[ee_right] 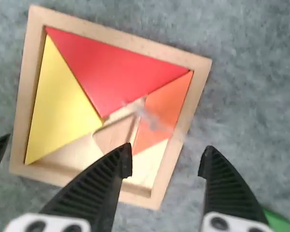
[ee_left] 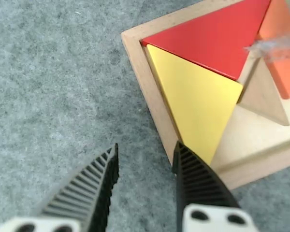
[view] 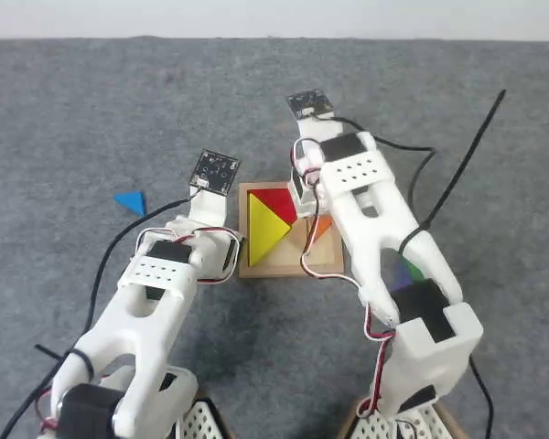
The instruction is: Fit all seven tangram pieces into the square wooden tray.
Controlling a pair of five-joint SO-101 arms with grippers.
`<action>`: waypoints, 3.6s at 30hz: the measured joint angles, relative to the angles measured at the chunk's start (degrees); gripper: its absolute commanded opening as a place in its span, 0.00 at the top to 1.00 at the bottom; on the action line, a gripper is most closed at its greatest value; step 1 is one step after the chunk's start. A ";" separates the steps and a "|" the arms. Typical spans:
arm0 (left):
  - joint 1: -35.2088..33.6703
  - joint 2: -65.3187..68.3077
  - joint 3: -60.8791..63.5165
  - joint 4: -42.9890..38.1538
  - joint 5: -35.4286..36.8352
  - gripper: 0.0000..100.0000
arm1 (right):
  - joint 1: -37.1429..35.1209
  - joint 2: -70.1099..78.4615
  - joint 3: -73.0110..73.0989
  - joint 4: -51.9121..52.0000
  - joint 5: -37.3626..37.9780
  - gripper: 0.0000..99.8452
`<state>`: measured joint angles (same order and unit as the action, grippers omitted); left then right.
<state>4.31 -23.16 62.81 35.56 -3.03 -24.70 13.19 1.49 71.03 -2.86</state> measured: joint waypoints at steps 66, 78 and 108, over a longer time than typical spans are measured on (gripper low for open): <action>0.00 0.00 0.00 0.00 0.00 0.82 | 41.93 13.27 -31.03 21.89 27.87 0.72; 0.00 0.00 0.00 0.00 0.00 0.82 | 40.00 -25.41 1.85 19.08 28.40 0.70; 0.00 0.00 0.00 0.00 0.00 0.82 | 25.67 -12.40 37.45 -14.68 13.98 0.94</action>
<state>4.31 -23.16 62.81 35.56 -3.03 0.97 0.79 38.95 56.35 11.12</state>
